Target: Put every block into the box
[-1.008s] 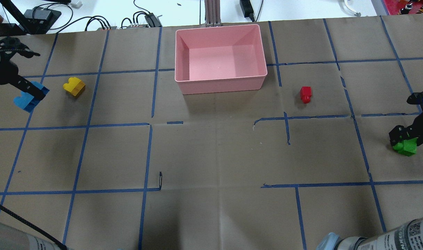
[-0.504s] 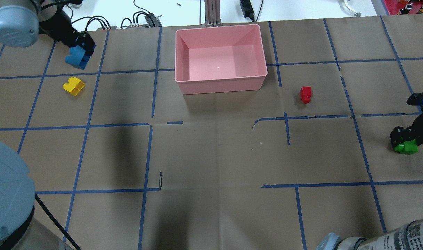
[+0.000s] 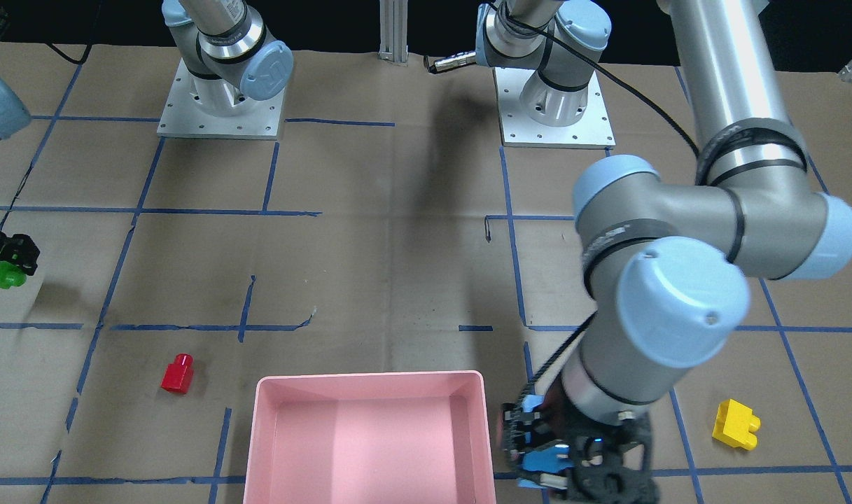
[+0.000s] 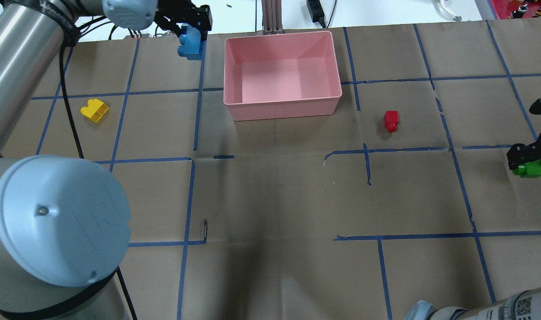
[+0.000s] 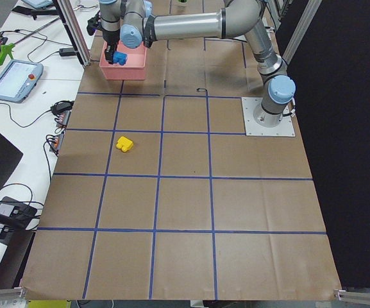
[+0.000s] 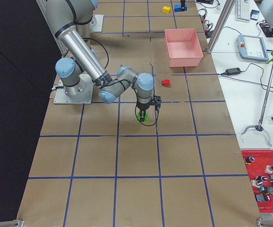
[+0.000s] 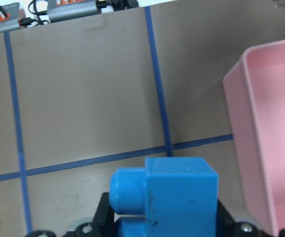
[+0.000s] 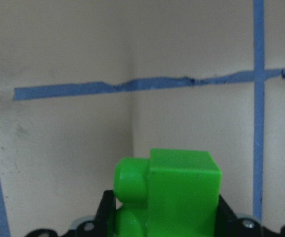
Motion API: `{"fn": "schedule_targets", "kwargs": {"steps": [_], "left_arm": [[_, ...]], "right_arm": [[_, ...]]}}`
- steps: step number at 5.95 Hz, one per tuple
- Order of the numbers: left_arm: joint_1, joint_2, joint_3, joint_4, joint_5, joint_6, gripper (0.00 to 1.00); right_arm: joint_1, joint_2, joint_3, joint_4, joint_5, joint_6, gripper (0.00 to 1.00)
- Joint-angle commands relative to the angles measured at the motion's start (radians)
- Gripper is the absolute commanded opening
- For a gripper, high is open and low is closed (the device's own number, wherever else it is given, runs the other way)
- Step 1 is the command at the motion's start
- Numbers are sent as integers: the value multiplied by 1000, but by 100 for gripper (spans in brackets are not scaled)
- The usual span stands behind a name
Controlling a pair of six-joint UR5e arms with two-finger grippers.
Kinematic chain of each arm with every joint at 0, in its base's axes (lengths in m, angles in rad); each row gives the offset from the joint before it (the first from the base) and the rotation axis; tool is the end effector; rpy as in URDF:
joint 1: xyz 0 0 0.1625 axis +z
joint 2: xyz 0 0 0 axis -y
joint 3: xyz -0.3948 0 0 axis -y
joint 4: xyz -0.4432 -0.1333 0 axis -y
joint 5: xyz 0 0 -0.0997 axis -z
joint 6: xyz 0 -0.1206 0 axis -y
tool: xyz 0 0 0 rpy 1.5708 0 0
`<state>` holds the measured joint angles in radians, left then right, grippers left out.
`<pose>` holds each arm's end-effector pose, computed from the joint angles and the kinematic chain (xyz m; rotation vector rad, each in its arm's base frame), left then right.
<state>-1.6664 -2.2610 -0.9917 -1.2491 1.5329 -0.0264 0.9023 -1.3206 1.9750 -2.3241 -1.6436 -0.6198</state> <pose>-0.2150 -0.7976 0.3208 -0.1125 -3.0724 0.3208 -0.2497 -0.5170 0.1654 -0.0791 -3.0226 0.0535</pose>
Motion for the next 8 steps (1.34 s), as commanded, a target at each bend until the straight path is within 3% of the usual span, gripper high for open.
{"fn": "schedule_targets", "kwargs": {"steps": [1,2,3,4,6,7,8], "left_arm": [[-120,-136,99,23,4,-201,8],[-140,-155,96,43,10,-222,8],[-141,-155,91,45,7,-262,60],[-139,-151,90,53,4,-265,98],[-131,-126,97,51,4,-264,99],[-90,-85,87,27,12,-248,100],[31,-15,71,-66,1,-122,100]], "right_arm": [[75,-22,-193,153,8,-5,5],[116,-20,-268,155,74,-5,5],[188,-14,-360,154,88,-15,4],[278,-8,-433,149,152,-14,4],[404,18,-449,146,317,-3,5],[482,23,-452,140,326,27,5],[579,62,-462,111,405,128,6]]}}
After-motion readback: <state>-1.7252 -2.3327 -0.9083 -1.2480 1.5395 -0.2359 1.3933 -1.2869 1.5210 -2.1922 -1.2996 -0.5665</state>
